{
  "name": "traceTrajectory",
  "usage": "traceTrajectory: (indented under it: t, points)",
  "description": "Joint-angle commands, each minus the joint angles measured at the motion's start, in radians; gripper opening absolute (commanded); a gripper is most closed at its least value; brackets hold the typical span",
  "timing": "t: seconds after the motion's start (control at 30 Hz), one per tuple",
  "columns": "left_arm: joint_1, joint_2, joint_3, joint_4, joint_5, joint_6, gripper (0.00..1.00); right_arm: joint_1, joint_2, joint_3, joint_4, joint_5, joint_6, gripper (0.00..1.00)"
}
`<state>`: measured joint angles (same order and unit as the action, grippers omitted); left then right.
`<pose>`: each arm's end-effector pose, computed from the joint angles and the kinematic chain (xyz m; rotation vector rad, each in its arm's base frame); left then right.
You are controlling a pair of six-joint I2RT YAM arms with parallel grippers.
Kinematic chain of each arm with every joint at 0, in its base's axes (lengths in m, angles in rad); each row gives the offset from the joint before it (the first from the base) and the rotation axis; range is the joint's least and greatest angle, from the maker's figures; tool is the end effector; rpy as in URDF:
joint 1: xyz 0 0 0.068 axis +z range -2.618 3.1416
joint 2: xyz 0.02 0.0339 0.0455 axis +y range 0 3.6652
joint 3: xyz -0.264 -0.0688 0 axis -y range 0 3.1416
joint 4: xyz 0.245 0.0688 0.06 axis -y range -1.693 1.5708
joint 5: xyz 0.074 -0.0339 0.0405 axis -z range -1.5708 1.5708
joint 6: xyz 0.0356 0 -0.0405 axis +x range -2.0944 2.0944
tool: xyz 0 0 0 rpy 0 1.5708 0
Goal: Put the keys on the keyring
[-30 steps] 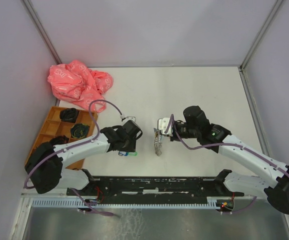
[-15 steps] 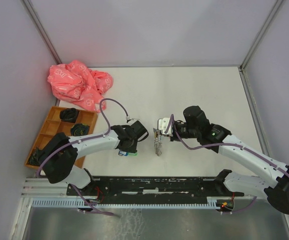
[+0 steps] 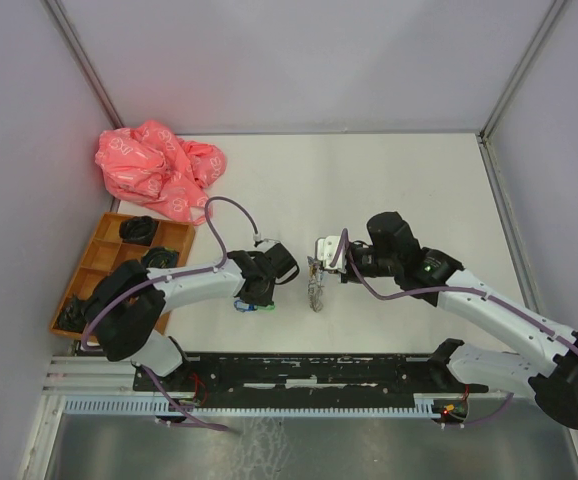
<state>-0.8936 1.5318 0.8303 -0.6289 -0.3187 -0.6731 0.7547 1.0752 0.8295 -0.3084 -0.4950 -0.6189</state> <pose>0.1724 -0.1966 0.1603 0.2493 2.7365 0.0787 0.1605 0.1742 0.2889 -1.5514 1.4283 0.6054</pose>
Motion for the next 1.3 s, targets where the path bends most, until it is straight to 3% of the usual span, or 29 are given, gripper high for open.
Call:
traceTrajectory:
  t: [0.0, 0.17, 0.43, 0.6, 0.8, 0.93, 1.27]
  points:
    - [-0.003, 0.008, 0.021, 0.007, -0.049, 0.029, 0.15, 0.002, -0.033, 0.014, 0.053, -0.016, -0.012, 0.01]
    - [-0.004, -0.044, 0.018, 0.031, -0.082, 0.045, 0.03, 0.002, -0.042, 0.011, 0.057, -0.016, -0.011, 0.01]
    - [-0.003, -0.159, -0.076, 0.299, -0.091, 0.122, 0.03, 0.003, -0.049, 0.012, 0.057, -0.020, -0.010, 0.01]
    - [-0.004, -0.145, -0.104, 0.338, -0.087, 0.123, 0.03, 0.003, -0.050, 0.012, 0.052, -0.022, -0.010, 0.01]
    - [-0.003, -0.127, -0.148, 0.356, -0.048, 0.050, 0.06, 0.005, -0.047, 0.011, 0.051, -0.022, -0.008, 0.01]
    - [-0.004, -0.162, -0.173, 0.346, -0.026, -0.048, 0.15, 0.007, -0.040, 0.019, 0.047, -0.025, -0.008, 0.01]
    - [0.000, -0.174, -0.081, 0.187, -0.045, -0.088, 0.32, 0.011, -0.055, 0.013, 0.048, -0.022, -0.004, 0.01]
